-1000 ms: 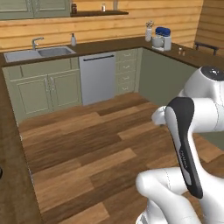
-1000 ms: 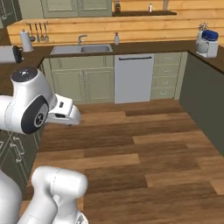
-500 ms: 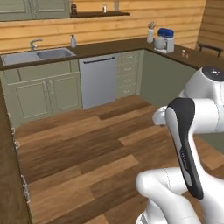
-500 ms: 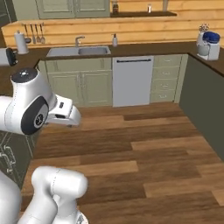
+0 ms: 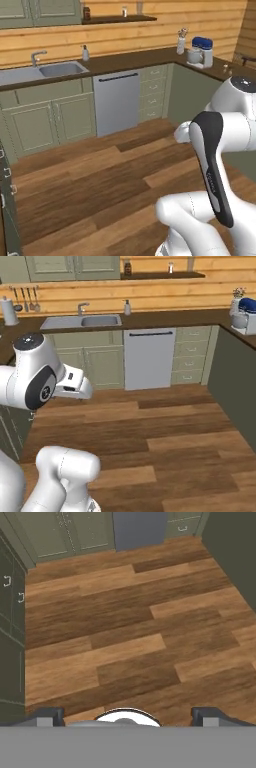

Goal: Navigate to the stand mixer.

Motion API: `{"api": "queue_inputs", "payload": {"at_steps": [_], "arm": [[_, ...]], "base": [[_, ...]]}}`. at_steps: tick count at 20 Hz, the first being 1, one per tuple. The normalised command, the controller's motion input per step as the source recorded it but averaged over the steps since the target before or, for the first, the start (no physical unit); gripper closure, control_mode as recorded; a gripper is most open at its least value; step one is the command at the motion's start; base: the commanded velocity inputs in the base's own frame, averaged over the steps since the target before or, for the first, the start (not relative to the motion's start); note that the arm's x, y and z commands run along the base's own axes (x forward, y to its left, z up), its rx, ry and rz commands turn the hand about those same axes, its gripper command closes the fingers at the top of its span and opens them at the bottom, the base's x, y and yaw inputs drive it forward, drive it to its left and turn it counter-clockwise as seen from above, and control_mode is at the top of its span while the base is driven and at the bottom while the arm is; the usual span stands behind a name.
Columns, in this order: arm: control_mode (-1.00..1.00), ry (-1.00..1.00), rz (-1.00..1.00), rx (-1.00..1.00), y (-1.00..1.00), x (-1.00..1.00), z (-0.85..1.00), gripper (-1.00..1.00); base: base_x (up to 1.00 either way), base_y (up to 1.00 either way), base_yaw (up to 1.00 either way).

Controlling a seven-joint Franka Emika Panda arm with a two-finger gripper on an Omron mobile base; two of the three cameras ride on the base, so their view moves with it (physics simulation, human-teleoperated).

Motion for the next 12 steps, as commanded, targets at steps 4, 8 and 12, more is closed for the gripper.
{"api": "queue_inputs", "payload": {"at_steps": [4, 8, 12], "arm": [[1.0, 0.0, 0.0, 0.0, 0.0, 0.0, 0.0, -1.0], [1.0, 0.0, 0.0, 0.0, 0.0, 0.0, 0.0, -1.0], [1.0, 0.0, 0.0, 0.0, 0.0, 0.0, 0.0, -1.0]], "base": [[1.0, -0.04, 0.0], [1.0, 0.03, 0.0], [1.0, 0.0, 0.0]]}}
